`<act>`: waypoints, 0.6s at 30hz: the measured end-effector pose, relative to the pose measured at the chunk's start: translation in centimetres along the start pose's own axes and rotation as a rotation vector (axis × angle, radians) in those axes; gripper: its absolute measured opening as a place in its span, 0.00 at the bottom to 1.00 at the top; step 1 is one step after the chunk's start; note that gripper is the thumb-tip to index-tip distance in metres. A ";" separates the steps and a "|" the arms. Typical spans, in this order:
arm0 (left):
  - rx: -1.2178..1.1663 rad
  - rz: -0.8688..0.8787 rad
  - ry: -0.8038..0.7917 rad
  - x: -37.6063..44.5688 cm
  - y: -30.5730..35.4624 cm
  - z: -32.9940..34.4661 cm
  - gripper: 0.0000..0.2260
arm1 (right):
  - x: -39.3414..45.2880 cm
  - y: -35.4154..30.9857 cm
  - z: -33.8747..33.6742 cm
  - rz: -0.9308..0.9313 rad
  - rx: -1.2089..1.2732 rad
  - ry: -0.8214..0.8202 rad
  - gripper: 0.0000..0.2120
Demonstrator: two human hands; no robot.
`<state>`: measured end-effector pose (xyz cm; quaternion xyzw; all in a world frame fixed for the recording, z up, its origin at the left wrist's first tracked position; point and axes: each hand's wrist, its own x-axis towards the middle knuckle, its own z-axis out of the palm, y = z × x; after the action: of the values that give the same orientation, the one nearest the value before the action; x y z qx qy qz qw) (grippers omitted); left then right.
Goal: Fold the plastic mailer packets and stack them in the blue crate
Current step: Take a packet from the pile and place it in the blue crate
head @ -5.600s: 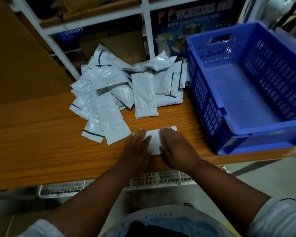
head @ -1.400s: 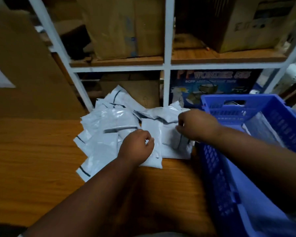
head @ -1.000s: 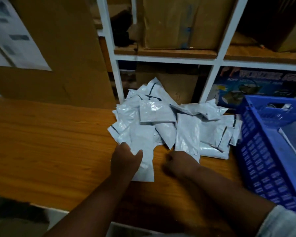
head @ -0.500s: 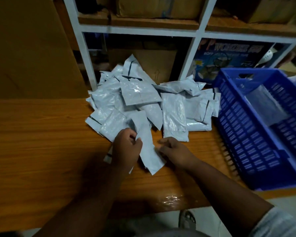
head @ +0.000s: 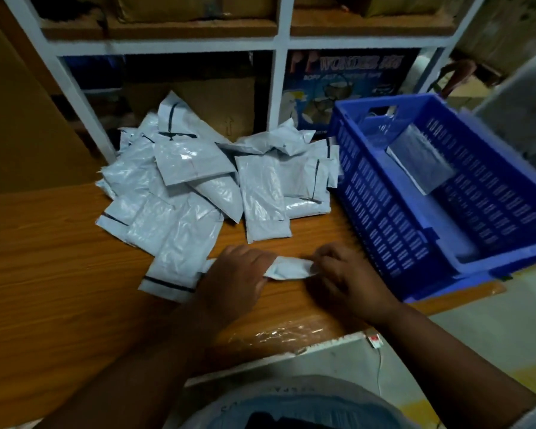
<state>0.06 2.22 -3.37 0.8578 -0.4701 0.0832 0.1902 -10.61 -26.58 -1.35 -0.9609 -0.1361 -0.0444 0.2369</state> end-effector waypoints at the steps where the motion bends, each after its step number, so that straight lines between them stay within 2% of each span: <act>1: 0.031 -0.030 -0.051 -0.5 -0.5 0.8 0.18 | -1.0 0.9 0.6 -0.001 -0.022 0.003 0.09; 5: 0.108 -0.166 -0.206 -3.1 -1.4 1.7 0.11 | -3.8 3.9 1.9 0.105 0.085 0.064 0.10; 7: 0.127 -0.184 -0.177 -3.6 0.1 1.3 0.10 | -4.3 3.7 1.9 0.082 0.112 0.029 0.20; 9: 0.104 -0.214 -0.149 -3.2 1.9 1.2 0.14 | -3.9 3.1 2.0 0.016 0.043 -0.066 0.34; 10: 0.073 -0.232 -0.145 -2.7 2.9 1.3 0.16 | -3.4 2.9 2.1 -0.037 0.016 -0.093 0.36; 12: 0.024 -0.251 -0.135 -1.8 4.4 1.3 0.17 | -2.3 2.9 2.8 -0.122 0.070 -0.048 0.25; 14: -0.029 -0.306 -0.152 -0.9 5.5 1.0 0.16 | -1.5 2.6 2.6 -0.027 0.283 0.060 0.10; 15: -0.062 -0.367 -0.140 -0.5 5.8 0.5 0.13 | -1.3 2.3 2.0 0.108 0.442 0.105 0.08; 17: -0.150 -0.567 -0.038 0.3 5.4 -1.0 0.06 | -0.9 2.1 0.5 0.381 0.761 0.162 0.11; 18: -0.219 -0.689 0.021 0.8 5.1 -1.9 0.04 | -0.8 2.4 -0.2 0.463 0.846 0.186 0.13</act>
<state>-3.76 -0.14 -0.15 0.9395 -0.1578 -0.0279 0.3027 -10.68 -28.86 -2.38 -0.7775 0.0969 -0.0169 0.6211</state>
